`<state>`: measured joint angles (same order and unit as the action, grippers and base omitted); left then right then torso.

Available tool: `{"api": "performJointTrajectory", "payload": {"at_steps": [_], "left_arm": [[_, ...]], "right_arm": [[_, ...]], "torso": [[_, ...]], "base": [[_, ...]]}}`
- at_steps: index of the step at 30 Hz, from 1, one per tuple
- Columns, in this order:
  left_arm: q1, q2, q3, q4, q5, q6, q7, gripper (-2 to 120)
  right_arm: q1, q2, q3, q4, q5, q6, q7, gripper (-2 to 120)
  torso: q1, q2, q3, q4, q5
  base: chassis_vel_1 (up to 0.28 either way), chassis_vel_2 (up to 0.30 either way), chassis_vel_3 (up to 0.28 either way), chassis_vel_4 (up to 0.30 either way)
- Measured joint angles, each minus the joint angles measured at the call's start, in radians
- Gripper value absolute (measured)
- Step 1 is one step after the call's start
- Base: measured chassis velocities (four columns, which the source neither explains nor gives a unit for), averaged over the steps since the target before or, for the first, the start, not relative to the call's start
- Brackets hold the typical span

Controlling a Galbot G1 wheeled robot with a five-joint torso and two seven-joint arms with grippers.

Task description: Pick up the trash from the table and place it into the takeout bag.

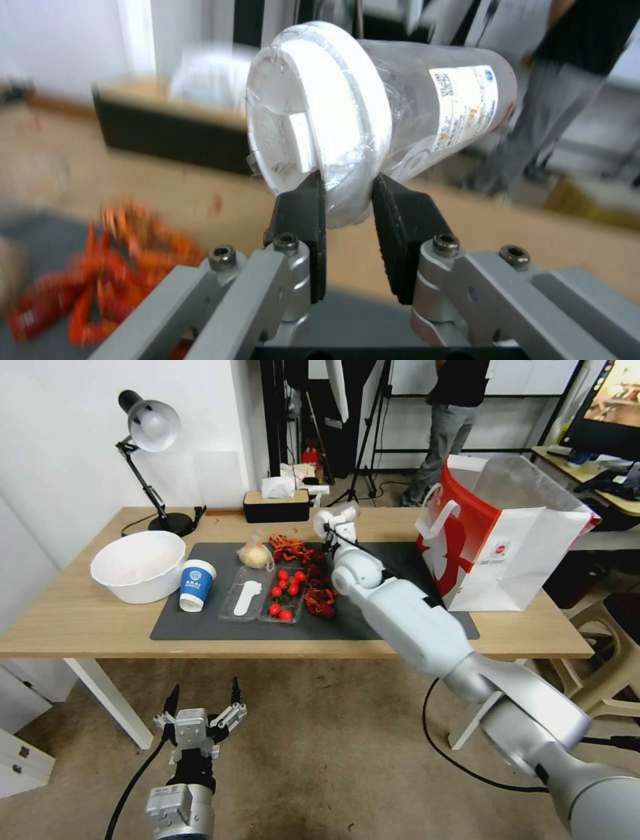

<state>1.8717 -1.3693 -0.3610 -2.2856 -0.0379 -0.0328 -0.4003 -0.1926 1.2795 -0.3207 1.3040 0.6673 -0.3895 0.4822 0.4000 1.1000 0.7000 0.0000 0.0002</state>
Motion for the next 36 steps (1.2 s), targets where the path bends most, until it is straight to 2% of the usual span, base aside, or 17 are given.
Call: {"api": "performJointTrajectory", "payload": {"at_steps": [2, 4, 7, 9, 12, 13, 16, 17, 18, 20, 25, 28, 29, 32, 33, 35, 36], "left_arm": [[0.0, 0.0, -0.001, -0.001, 0.0, 0.0, -0.001, 100], [0.0, 0.0, -0.001, -0.001, 0.0, 0.0, -0.001, 100], [-0.001, -0.003, -0.001, -0.001, 0.001, 0.001, -0.002, 100], [-0.001, -0.004, 0.0, -0.001, 0.001, 0.001, -0.001, 100], [0.001, -0.008, 0.003, -0.002, 0.006, 0.004, -0.001, 100], [0.001, -0.008, 0.003, -0.002, 0.006, 0.004, -0.001, 100], [-0.001, -0.005, 0.004, -0.002, 0.008, 0.007, -0.001, 100], [-0.001, -0.005, 0.004, -0.002, 0.008, 0.007, -0.001, 100], [-0.001, -0.004, 0.006, -0.002, 0.01, 0.008, 0.0, 100], [-0.002, -0.003, 0.013, -0.007, 0.016, 0.016, 0.002, 100], [-0.004, -0.003, 0.021, -0.008, 0.026, 0.021, 0.006, 100], [-0.004, -0.006, 0.025, -0.009, 0.033, 0.024, 0.009, 100], [-0.004, -0.006, 0.025, -0.009, 0.033, 0.024, 0.009, 100], [-0.002, -0.006, 0.026, -0.013, 0.036, 0.024, 0.01, 100], [-0.002, -0.006, 0.026, -0.013, 0.036, 0.024, 0.01, 100], [0.001, -0.006, 0.024, -0.015, 0.036, 0.021, 0.01, 100], [0.001, -0.006, 0.024, -0.015, 0.036, 0.021, 0.01, 100]], "right_arm": [[0.0, -0.063, 0.015, 0.117, -0.003, 0.0, 0.01, 15], [0.0, -0.075, 0.018, 0.139, -0.005, -0.001, 0.013, 15], [0.001, -0.148, 0.052, 0.267, -0.022, -0.014, 0.039, 15], [0.001, -0.167, 0.062, 0.298, -0.022, -0.023, 0.054, 15], [0.002, -0.268, 0.136, 0.422, 0.03, -0.091, 0.149, 15], [0.002, -0.268, 0.136, 0.422, 0.03, -0.091, 0.149, 15], [-0.005, -0.395, 0.234, 0.49, 0.089, -0.149, 0.196, 15], [-0.005, -0.395, 0.234, 0.49, 0.089, -0.149, 0.196, 15], [-0.011, -0.429, 0.261, 0.507, 0.123, -0.167, 0.211, 15], [-0.07, -0.521, 0.355, 0.543, 0.18, -0.192, 0.201, 15], [-0.168, -0.571, 0.425, 0.558, 0.19, -0.2, 0.172, 15], [-0.234, -0.59, 0.457, 0.564, 0.189, -0.19, 0.143, 30], [-0.234, -0.59, 0.457, 0.564, 0.189, -0.19, 0.143, 30], [-0.251, -0.594, 0.461, 0.561, 0.194, -0.188, 0.143, 43], [-0.251, -0.594, 0.461, 0.561, 0.194, -0.188, 0.143, 43], [-0.252, -0.595, 0.461, 0.561, 0.197, -0.188, 0.143, 54], [-0.252, -0.595, 0.461, 0.561, 0.197, -0.188, 0.143, 54]], "torso": [[0.0, 0.0, 0.0, -0.0003, 0.0], [0.0, 0.0, 0.0, -0.0001, 0.0], [0.0, 0.0, 0.0, -0.0001, -0.0001], [0.0, 0.0, 0.0, 0.0, 0.0], [0.0, 0.0, 0.0, 0.0002, 0.0002], [0.0, 0.0, 0.0, 0.0002, 0.0002], [0.0, 0.0, 0.0, -0.0006, 0.0004], [0.0, 0.0, 0.0, -0.0006, 0.0004], [0.0, 0.0, 0.0, -0.0003, 0.0001], [0.0, 0.0, 0.0, -0.0002, -0.0003], [0.0, 0.0, 0.0, -0.0003, 0.0005], [0.0, 0.0, 0.0, -0.0001, -0.0001], [0.0, 0.0, 0.0, -0.0001, -0.0001], [0.0, 0.0, 0.0, 0.0001, -0.0002], [0.0, 0.0, 0.0, 0.0001, -0.0002], [0.0, 0.0, 0.0, 0.0002, -0.0003], [0.0, 0.0, 0.0, 0.0002, -0.0003]], "base": [[0.0, 0.0, 0.0, 0.0], [0.0, 0.0, 0.0, 0.0], [0.0, 0.0, 0.0, 0.0], [0.0, 0.0, 0.0, 0.0], [0.0, 0.0, 0.0, 0.0], [0.0, 0.0, 0.0, 0.0], [0.0, 0.0, 0.0, 0.0], [0.0, 0.0, 0.0, 0.0], [0.0, 0.0, 0.0, 0.0], [0.0, 0.0, 0.0, 0.0], [0.0, 0.0, 0.0, 0.0], [0.0, 0.0, 0.0, 0.0], [0.0, 0.0, 0.0, 0.0], [0.0, 0.0, 0.0, 0.0], [0.0, 0.0, 0.0, 0.0], [0.0, 0.0, 0.0, 0.0], [0.0, 0.0, 0.0, 0.0]]}}
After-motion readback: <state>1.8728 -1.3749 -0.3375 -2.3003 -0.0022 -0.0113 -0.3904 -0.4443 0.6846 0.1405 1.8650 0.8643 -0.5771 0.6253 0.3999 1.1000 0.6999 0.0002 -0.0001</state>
